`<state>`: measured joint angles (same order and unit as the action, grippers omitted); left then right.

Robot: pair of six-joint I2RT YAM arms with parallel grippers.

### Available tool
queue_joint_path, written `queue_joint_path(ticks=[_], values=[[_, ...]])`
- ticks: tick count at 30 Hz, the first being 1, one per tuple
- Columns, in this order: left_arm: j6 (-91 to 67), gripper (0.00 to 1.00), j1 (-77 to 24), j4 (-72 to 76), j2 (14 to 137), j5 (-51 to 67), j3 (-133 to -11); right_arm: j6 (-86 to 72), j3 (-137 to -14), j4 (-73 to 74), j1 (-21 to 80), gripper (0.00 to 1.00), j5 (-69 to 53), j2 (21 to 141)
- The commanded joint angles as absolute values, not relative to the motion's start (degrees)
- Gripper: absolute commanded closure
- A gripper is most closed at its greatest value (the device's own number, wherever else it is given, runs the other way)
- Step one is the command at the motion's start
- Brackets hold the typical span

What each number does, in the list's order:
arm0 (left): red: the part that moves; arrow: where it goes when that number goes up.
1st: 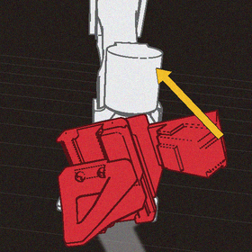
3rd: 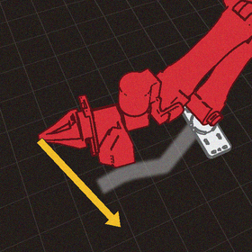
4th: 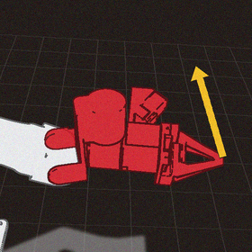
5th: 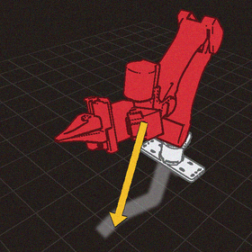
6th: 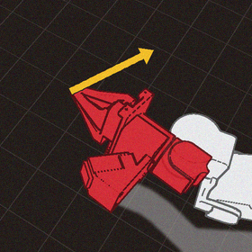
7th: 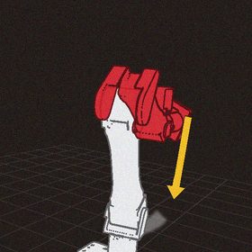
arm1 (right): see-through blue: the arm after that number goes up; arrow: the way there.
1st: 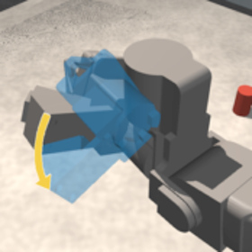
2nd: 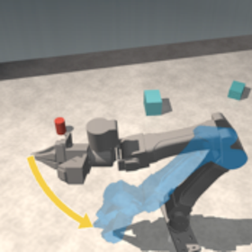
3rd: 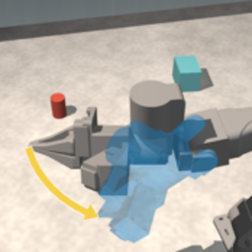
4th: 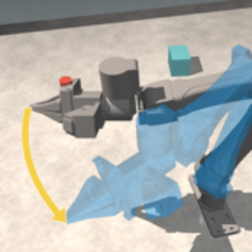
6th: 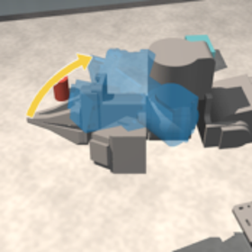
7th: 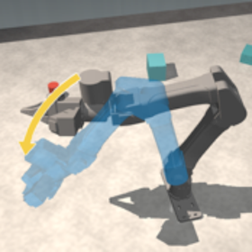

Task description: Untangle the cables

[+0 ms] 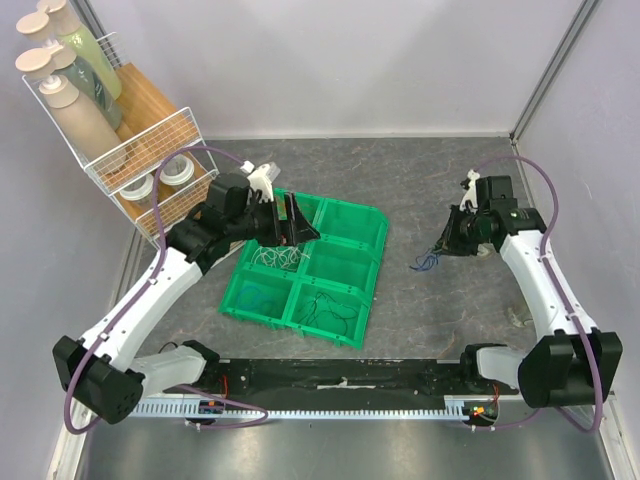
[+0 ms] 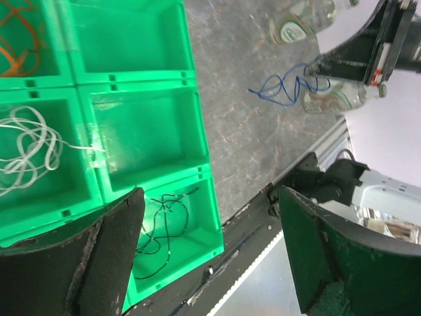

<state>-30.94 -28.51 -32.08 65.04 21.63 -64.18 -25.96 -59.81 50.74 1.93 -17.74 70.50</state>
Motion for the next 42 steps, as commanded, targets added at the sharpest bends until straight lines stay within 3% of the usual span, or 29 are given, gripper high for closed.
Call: queue_joint_path(ticks=[1, 6, 14, 23, 34, 39, 42], values=[[-33.75, 0.12, -30.41, -25.84, 64.78, 29.18, -63.37, -26.71, -65.99, 49.93, 4.30, 1.00, -22.84, 67.59], [-32.70, 0.12, -30.50, -25.75, 64.25, 29.18, -63.89, -29.53, -72.50, 44.22, 13.78, 1.00, -25.14, 69.17], [-31.73, 0.12, -30.50, -24.09, 61.26, 27.50, -64.60, -32.08, -71.63, 29.64, 26.44, 1.00, -30.23, 71.54], [-32.79, 0.16, -31.63, -16.97, 63.98, 41.30, -61.17, -40.33, -65.57, 13.46, 27.16, 1.00, -41.66, 72.25], [-29.53, 0.16, -40.78, -17.31, 70.57, 41.76, -62.93, -49.56, -60.04, 4.49, 27.16, 1.00, -41.84, 68.65], [-28.13, 0.44, -41.48, -19.42, 71.10, 35.34, -63.63, -51.94, -58.98, 3.08, 27.07, 1.00, -40.96, 66.98], [-27.16, 0.73, -41.57, -21.09, 71.28, 32.61, -65.03, -51.68, -58.80, 4.13, 27.16, 1.00, -39.30, 66.27]])
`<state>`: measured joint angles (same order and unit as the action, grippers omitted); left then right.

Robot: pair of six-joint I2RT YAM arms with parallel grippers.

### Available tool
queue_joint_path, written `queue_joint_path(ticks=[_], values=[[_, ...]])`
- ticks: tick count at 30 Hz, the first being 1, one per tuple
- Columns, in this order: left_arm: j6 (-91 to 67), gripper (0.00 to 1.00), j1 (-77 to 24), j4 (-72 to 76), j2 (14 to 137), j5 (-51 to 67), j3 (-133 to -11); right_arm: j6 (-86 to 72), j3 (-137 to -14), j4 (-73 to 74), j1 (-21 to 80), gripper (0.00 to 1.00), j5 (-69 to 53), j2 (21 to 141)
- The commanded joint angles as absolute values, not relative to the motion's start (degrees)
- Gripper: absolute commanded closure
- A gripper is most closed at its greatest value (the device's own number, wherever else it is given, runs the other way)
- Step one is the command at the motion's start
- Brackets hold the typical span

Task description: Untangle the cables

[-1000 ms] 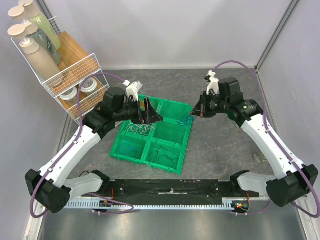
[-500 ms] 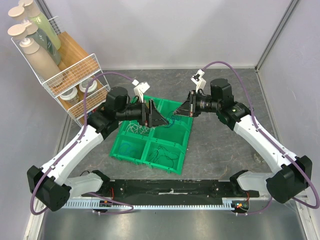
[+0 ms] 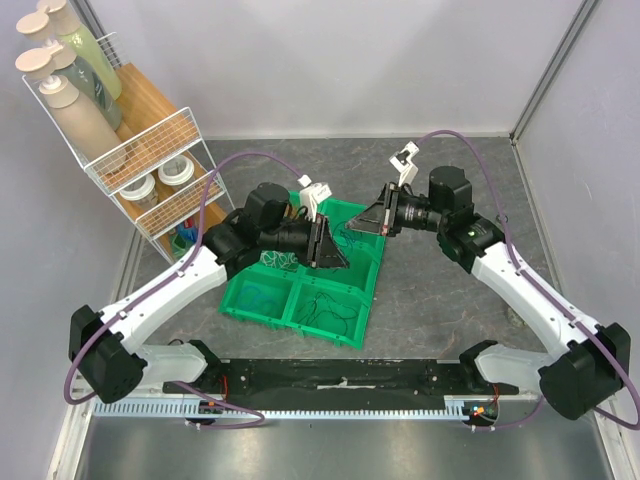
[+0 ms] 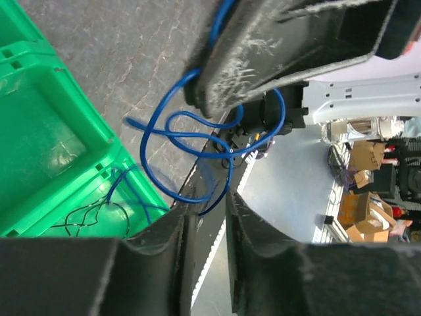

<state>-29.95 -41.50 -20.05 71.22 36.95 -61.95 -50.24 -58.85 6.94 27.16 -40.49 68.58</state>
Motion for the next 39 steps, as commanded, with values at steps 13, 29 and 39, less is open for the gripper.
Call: queue_joint_path(ticks=[13, 29, 39], values=[[-28.21, 0.98, -41.57, -24.96, 68.03, 30.50, -60.21, -37.90, -71.88, 26.08, 27.07, 1.00, -15.14, 70.04], [-26.98, 0.98, -41.49, -27.69, 74.08, 13.71, -63.89, -27.25, -65.75, 32.88, 27.16, 0.96, -16.60, 74.79], [-22.68, 0.98, -41.57, -29.97, 84.45, 14.14, -71.63, -26.27, -63.19, 30.50, 31.46, 0.92, -22.59, 84.37]])
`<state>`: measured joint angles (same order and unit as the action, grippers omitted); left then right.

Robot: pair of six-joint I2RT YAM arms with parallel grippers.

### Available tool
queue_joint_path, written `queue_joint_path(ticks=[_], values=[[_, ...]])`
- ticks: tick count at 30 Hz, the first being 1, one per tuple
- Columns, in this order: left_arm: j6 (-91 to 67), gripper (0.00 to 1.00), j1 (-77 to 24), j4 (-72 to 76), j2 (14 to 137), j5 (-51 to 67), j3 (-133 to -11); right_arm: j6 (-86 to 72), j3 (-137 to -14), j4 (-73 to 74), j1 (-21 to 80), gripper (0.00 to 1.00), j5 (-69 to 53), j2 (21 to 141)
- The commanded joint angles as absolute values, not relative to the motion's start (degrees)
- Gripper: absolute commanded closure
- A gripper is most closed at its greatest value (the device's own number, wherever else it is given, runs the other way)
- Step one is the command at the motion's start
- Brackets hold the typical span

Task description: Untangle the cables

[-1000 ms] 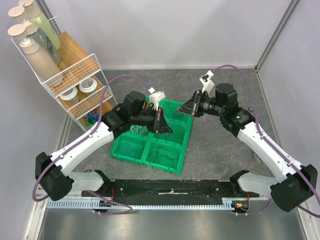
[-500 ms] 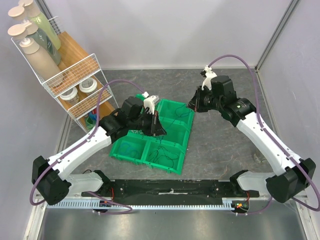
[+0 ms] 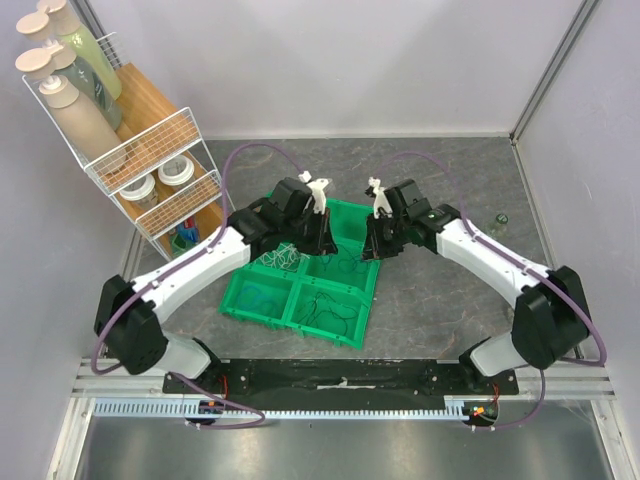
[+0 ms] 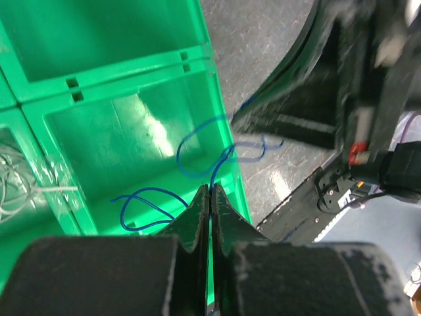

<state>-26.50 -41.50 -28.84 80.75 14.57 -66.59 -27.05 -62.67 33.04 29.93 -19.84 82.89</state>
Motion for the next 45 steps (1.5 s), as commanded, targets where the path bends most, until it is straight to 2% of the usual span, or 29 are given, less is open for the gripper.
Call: queue_joint_path(ticks=[1, 8, 20, 27, 32, 36, 41, 45], values=[[-22.33, 0.99, -41.49, -30.06, 85.68, 14.76, -71.80, -26.71, -62.67, 29.89, 31.55, 0.91, -22.59, 84.64], [-18.37, 0.98, -41.40, -31.11, 88.68, 16.09, -71.98, -26.89, -59.50, 28.48, 31.73, 0.85, -23.55, 85.34], [-16.70, 0.98, -41.31, -35.33, 91.93, 17.67, -75.06, -28.03, -60.91, 29.09, 31.64, 0.64, -21.18, 86.75], [-16.26, 0.96, -40.69, -36.56, 92.29, 20.57, -75.94, -28.30, -62.14, 30.93, 31.64, 0.62, -18.55, 85.34], [-15.91, 0.95, -40.52, -36.74, 92.37, 21.53, -75.94, -28.74, -62.67, 32.43, 31.64, 0.54, -14.34, 82.27], [-15.91, 0.89, -40.17, -37.53, 93.07, 23.73, -77.25, -29.44, -62.75, 34.18, 31.55, 0.48, -10.47, 79.20], [-16.17, 0.73, -40.17, -37.79, 92.37, 24.08, -77.70, -29.71, -62.58, 35.51, 31.55, 0.35, -6.42, 74.37], [-16.61, 0.56, -40.08, -37.88, 91.58, 24.26, -77.78, -30.93, -61.96, 36.03, 31.55, 0.32, -4.92, 71.55]])
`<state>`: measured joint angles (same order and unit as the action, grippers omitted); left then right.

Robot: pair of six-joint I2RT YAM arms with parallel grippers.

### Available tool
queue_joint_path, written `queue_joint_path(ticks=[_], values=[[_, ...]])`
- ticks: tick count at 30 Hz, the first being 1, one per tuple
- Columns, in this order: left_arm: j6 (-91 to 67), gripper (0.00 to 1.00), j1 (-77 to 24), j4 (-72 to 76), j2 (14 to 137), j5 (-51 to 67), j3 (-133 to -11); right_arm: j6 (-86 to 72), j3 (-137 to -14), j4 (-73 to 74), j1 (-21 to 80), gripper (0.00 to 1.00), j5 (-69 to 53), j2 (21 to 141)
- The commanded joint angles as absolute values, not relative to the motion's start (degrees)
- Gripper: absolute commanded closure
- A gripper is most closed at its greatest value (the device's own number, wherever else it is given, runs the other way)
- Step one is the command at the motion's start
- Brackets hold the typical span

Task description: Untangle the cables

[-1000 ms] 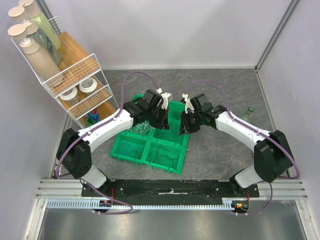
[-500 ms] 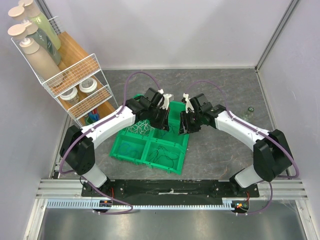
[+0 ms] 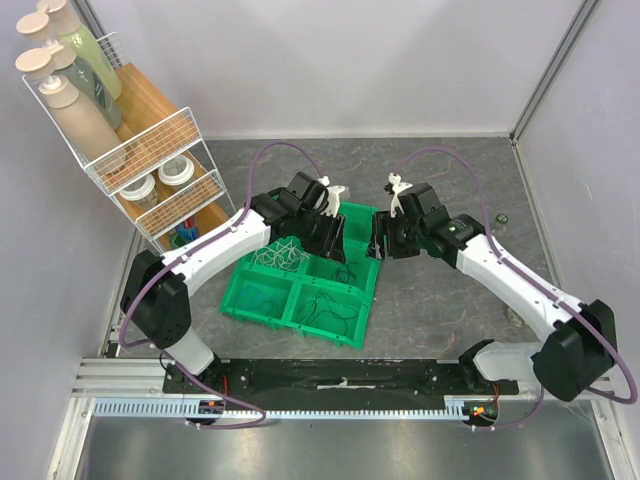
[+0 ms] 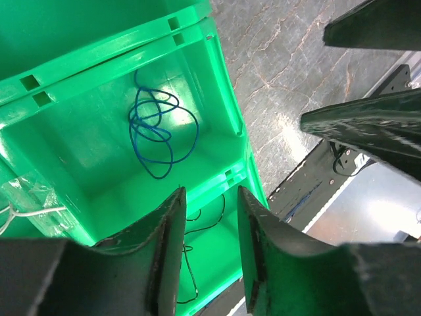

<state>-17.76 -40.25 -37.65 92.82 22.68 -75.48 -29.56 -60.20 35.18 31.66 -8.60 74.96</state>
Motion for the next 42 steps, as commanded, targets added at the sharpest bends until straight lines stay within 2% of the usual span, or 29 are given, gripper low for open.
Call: queue_joint_path(ticks=[1, 4, 7, 17, 20, 27, 28, 30, 34, 38, 42], values=[[-16.96, 0.54, -40.17, -37.79, 91.15, 24.52, -77.78, -31.02, -61.70, 36.12, 31.47, 0.32, -4.92, 70.93], [-17.31, 0.48, -40.08, -35.96, 88.61, 25.22, -76.74, -30.85, -60.21, 36.13, 31.55, 0.32, -4.49, 68.30], [-18.45, 0.47, -40.08, -31.91, 85.26, 24.88, -74.71, -31.02, -57.40, 35.68, 31.55, 0.30, -1.15, 64.52], [-21.97, 0.43, -40.17, -27.60, 75.15, 25.84, -81.90, -31.29, -61.25, 39.11, 31.55, 0.26, 3.60, 55.64], [-21.01, 0.41, -40.25, -27.51, 73.74, 24.53, -87.08, -29.36, -66.08, 40.33, 31.55, 0.25, 5.88, 55.11], [-16.00, 0.34, -40.17, -29.35, 72.77, 21.72, -103.16, -20.75, -85.84, 44.03, 31.55, 0.22, 10.54, 58.88], [-15.39, 0.33, -40.25, -29.79, 72.69, 20.75, -105.10, -19.52, -89.18, 44.12, 31.55, 0.18, 11.42, 59.50], [-13.98, 0.31, -40.17, -29.88, 72.25, 19.08, -109.05, -16.54, -95.25, 44.03, 31.47, 0.02, 13.17, 60.64], [-10.64, 0.30, -40.25, -29.10, 71.19, 15.83, -115.56, -10.47, -106.15, 42.02, 31.64, 0.02, 19.50, 62.05], [-7.30, 0.30, -40.17, -26.90, 70.05, 13.72, -119.09, -8.96, -108.63, 35.61, 31.55, 0.02, 25.12, 60.64], [-5.71, 0.30, -40.17, -26.54, 69.17, 12.39, -118.92, -11.59, -112.76, 38.66, 31.55, 0.02, 30.13, 63.89]])
